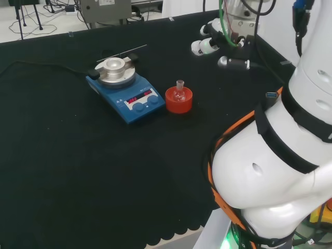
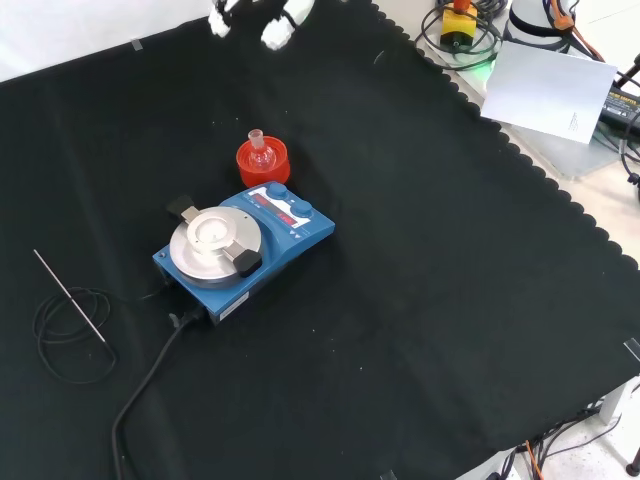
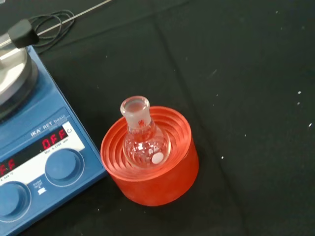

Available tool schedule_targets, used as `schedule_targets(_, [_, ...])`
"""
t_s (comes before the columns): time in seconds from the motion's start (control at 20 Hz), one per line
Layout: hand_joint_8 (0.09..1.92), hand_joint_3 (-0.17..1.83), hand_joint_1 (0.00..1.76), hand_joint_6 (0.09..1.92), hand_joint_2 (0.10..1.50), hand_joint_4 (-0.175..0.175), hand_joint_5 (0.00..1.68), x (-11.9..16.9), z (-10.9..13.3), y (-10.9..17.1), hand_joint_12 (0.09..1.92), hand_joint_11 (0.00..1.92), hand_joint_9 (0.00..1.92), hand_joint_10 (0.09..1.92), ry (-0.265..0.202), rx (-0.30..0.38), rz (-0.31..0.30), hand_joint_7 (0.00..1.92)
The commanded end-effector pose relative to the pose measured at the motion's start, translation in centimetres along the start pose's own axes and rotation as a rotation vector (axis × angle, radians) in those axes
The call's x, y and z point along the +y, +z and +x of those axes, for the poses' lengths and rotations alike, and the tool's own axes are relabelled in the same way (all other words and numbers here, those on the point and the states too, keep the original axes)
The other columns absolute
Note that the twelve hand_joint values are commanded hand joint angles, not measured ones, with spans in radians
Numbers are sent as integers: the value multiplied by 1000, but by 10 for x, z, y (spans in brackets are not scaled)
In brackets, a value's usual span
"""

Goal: Pick up the round-bottom flask.

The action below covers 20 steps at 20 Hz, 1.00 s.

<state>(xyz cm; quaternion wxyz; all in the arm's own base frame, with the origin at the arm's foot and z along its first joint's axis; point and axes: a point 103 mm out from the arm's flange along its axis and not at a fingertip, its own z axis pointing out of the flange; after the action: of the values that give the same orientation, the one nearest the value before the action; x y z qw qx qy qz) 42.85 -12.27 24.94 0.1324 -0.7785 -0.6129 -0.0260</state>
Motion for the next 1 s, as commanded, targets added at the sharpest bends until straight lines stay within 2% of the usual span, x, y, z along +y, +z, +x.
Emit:
schedule_targets(0.05, [573,137,635,87,1039,-57,466,24,4,24,1009,0,272,685,-17,24,2,204])
schedule_targets(0.55, [596,388,694,87,852,-58,507,42,6,68,1076,0,290,690,-34,53,31,218])
schedule_targets(0.75, [599,415,714,87,831,-58,516,47,19,83,1082,0,295,692,-36,40,34,220])
schedule_targets(1.0, [601,426,726,87,822,-58,523,51,9,89,1086,0,298,694,-48,51,35,223])
